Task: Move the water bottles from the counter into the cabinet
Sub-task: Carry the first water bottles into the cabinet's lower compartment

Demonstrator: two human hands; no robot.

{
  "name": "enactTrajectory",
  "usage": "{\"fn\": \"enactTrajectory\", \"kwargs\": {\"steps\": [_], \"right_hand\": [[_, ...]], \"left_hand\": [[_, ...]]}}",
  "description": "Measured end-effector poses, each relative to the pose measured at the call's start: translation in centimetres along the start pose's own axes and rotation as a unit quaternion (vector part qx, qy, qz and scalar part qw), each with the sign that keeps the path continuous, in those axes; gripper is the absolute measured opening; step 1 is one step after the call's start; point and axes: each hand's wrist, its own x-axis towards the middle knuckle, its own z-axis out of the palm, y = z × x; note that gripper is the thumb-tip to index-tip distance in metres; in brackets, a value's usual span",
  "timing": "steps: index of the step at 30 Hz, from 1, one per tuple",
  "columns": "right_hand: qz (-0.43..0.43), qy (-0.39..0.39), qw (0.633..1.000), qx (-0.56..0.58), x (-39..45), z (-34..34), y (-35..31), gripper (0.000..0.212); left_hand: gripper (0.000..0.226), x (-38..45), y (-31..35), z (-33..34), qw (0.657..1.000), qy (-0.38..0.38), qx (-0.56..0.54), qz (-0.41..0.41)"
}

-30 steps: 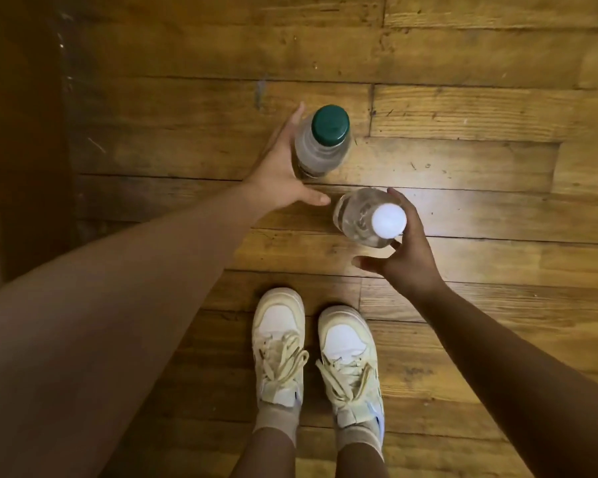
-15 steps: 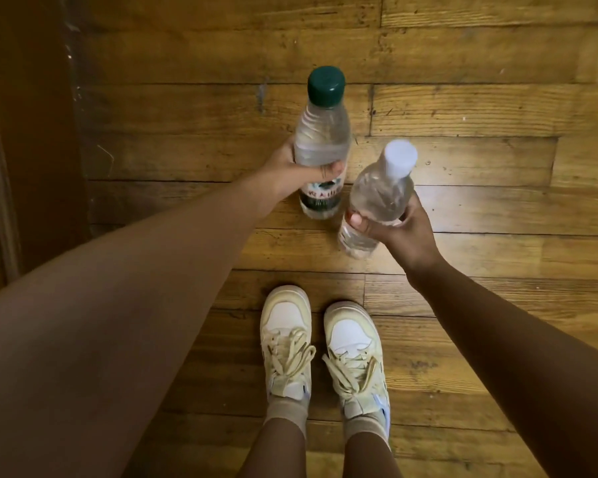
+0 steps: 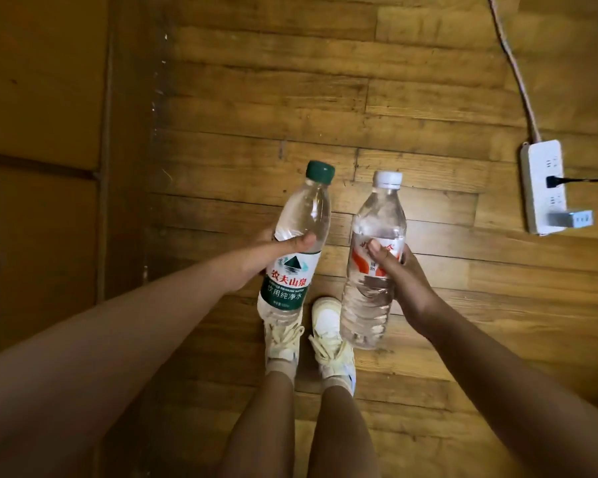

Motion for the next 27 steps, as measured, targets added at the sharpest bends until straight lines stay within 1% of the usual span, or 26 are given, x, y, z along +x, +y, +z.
{"fn": "enactTrajectory", "kwargs": {"steps": [2,3,4,6,7,8,10,13,17,19,21,25,27], "right_hand": [[0.008,-0.007,1.000,0.002,-3.0,0.6,-1.7,0.068],[0.013,-0.010,1.000,0.003,-4.6,0.9,-2.5,0.066],[0.018,-0.011,1.000,0.001,-6.1,1.2,-3.3,0.065],[0.028,-0.013,1.000,-0.003,-9.3,1.9,-5.0,0.061],[0.033,-0.017,0.999,0.003,-10.8,2.2,-5.9,0.062],[0.037,-0.023,0.999,0.014,-12.3,2.5,-6.7,0.062],[0.040,-0.038,0.998,0.016,-15.0,3.1,-8.3,0.062],[0.033,-0.058,0.998,-0.009,-18.6,4.1,-10.8,0.060],[0.014,-0.081,0.996,-0.023,-23.0,5.5,-14.2,0.056],[-0.002,-0.087,0.996,-0.028,-24.9,6.5,-15.6,0.054],[-0.019,-0.102,0.994,-0.033,-26.8,7.7,-17.1,0.060],[-0.063,-0.146,0.986,-0.056,-30.7,11.0,-19.8,0.079],[-0.075,-0.174,0.979,-0.068,-32.4,12.7,-20.8,0.074]], "left_hand": [[0.105,-3.6,0.5,0.5,1.000,0.003,-0.007,-0.004],[0.098,-5.4,0.6,0.8,1.000,0.009,-0.016,-0.005],[0.102,-7.1,0.8,1.1,0.999,0.017,-0.028,-0.003],[0.128,-10.5,0.9,1.9,0.998,0.036,-0.059,-0.006],[0.136,-12.3,1.2,2.4,0.997,0.036,-0.075,-0.008],[0.139,-14.0,1.5,2.9,0.996,0.033,-0.086,-0.008],[0.137,-17.2,2.2,3.8,0.994,0.029,-0.103,0.000],[0.124,-21.9,3.1,4.9,0.992,0.032,-0.119,0.022],[0.115,-27.7,3.2,5.9,0.981,0.061,-0.179,0.053],[0.108,-30.3,2.9,6.2,0.968,0.086,-0.221,0.085],[0.107,-32.9,2.2,6.5,0.947,0.121,-0.275,0.109],[0.103,-38.5,0.7,6.8,0.895,0.186,-0.370,0.166],[0.109,-41.2,-0.1,6.8,0.864,0.224,-0.411,0.186]]}}
